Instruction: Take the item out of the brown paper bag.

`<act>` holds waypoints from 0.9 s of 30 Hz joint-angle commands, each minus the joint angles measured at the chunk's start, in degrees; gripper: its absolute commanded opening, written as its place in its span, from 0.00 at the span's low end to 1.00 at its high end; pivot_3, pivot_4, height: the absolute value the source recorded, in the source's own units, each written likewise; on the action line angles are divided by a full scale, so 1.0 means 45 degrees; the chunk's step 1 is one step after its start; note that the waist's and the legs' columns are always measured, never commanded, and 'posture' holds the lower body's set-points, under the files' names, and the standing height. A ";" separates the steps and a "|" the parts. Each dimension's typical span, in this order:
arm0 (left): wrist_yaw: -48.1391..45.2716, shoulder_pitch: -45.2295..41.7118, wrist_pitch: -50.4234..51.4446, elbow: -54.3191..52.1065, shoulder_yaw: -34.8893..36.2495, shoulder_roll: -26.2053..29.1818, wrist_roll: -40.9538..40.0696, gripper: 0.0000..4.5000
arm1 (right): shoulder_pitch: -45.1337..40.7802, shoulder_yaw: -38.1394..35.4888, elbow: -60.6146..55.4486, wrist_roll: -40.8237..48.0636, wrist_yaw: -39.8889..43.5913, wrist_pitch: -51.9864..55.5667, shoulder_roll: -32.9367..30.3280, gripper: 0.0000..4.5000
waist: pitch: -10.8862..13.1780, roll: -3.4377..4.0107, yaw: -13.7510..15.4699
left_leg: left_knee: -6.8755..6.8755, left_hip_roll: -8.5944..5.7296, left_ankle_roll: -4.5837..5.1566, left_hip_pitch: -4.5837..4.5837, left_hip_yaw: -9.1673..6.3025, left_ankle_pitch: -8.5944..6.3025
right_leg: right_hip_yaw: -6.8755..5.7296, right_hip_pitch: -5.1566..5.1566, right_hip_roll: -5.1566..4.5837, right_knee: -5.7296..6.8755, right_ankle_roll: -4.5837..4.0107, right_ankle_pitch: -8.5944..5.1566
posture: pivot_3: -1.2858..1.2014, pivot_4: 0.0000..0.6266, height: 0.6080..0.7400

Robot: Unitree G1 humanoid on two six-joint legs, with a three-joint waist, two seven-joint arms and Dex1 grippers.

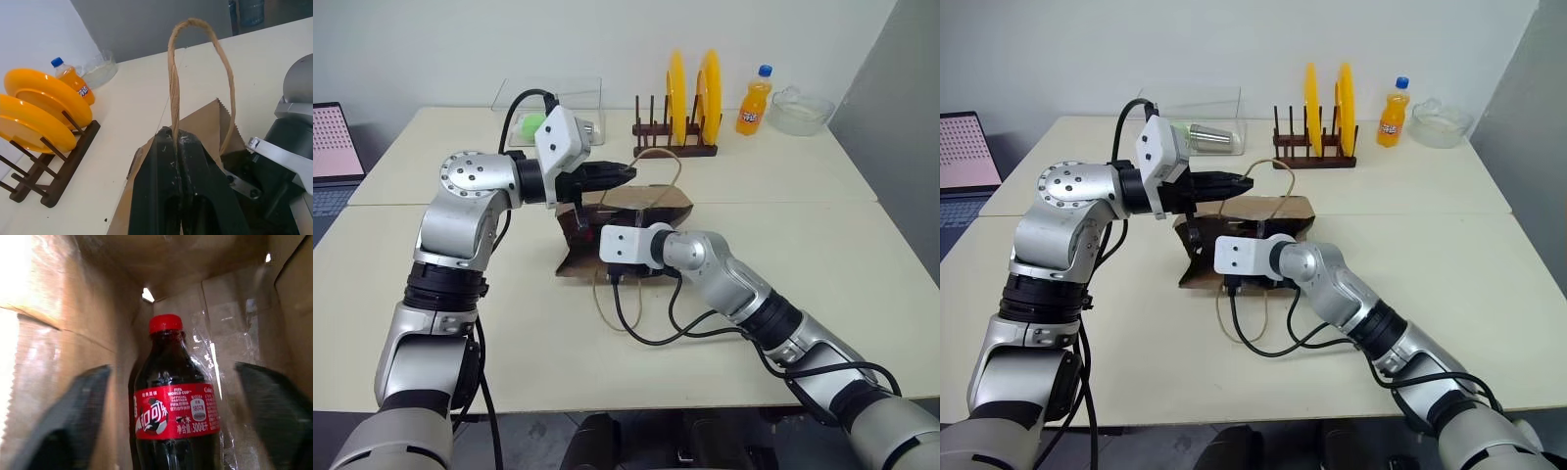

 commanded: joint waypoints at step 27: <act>0.0121 -0.0228 -0.0510 -0.0241 0.0264 -0.0065 0.0035 0.00 | -0.2053 0.0022 0.5909 -0.2255 0.0115 -0.1492 0.1153 0.72 | -0.0002 0.0002 -0.0040 | -0.0002 0.0001 0.0000 0.0036 0.0003 0.0001 | 0.0006 0.0018 0.0002 0.0012 -0.0002 0.0001 | 0.52 0.24 1.00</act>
